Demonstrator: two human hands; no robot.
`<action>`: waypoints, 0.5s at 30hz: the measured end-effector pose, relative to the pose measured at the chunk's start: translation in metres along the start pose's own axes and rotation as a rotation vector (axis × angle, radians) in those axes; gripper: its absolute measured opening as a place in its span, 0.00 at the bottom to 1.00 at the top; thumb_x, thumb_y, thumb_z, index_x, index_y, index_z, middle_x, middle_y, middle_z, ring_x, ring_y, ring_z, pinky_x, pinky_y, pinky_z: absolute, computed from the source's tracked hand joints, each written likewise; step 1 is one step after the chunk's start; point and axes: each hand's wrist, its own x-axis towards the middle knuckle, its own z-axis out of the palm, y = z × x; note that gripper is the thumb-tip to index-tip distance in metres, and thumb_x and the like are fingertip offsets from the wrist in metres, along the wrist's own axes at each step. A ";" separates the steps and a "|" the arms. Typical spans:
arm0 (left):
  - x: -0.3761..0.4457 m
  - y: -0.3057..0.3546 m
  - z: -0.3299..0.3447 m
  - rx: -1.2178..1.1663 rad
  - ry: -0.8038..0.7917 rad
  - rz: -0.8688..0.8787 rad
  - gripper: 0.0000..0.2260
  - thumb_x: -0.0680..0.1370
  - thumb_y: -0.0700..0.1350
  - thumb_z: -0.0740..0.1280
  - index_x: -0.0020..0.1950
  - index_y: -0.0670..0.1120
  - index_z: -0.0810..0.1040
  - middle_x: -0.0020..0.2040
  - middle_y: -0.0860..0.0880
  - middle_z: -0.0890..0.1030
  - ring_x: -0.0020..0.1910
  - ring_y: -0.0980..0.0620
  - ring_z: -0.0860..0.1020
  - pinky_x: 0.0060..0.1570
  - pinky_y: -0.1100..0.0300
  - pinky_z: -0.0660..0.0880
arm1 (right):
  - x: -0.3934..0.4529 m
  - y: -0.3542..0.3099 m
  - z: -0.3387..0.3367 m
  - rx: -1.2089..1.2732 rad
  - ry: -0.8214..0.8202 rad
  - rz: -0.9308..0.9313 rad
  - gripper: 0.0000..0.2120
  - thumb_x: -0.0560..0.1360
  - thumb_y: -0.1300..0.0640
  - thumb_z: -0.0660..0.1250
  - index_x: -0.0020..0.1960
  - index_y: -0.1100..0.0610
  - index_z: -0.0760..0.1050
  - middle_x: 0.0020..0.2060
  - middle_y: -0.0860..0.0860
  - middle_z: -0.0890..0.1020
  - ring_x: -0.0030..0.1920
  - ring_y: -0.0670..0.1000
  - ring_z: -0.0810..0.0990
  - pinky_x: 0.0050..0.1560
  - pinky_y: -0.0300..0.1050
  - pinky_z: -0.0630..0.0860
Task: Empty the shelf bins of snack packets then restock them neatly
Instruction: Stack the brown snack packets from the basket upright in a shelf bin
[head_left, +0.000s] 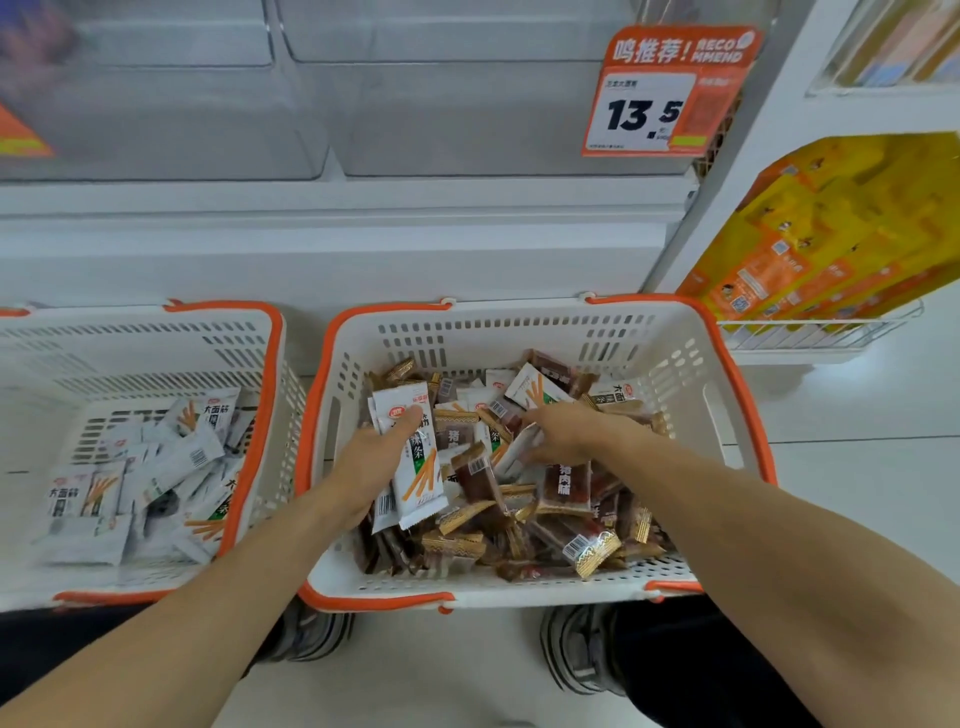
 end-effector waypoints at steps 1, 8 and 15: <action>-0.002 0.000 0.000 0.016 0.000 0.005 0.20 0.82 0.58 0.62 0.66 0.46 0.79 0.60 0.45 0.83 0.58 0.45 0.81 0.67 0.47 0.72 | 0.000 0.000 -0.001 -0.008 0.006 0.008 0.33 0.78 0.41 0.68 0.77 0.54 0.64 0.72 0.55 0.73 0.69 0.58 0.72 0.66 0.52 0.71; -0.014 -0.003 0.001 -0.012 0.018 -0.017 0.19 0.83 0.56 0.61 0.65 0.45 0.79 0.60 0.43 0.83 0.56 0.45 0.82 0.57 0.52 0.73 | 0.004 0.000 -0.004 0.071 -0.064 0.118 0.47 0.72 0.22 0.52 0.79 0.53 0.61 0.76 0.55 0.67 0.74 0.59 0.67 0.74 0.59 0.64; -0.020 -0.012 -0.001 -0.066 0.045 -0.096 0.18 0.82 0.56 0.62 0.64 0.45 0.79 0.60 0.41 0.83 0.57 0.42 0.81 0.63 0.46 0.74 | 0.016 0.007 -0.001 0.186 -0.058 0.134 0.37 0.77 0.29 0.56 0.68 0.59 0.74 0.63 0.56 0.78 0.60 0.57 0.77 0.61 0.52 0.72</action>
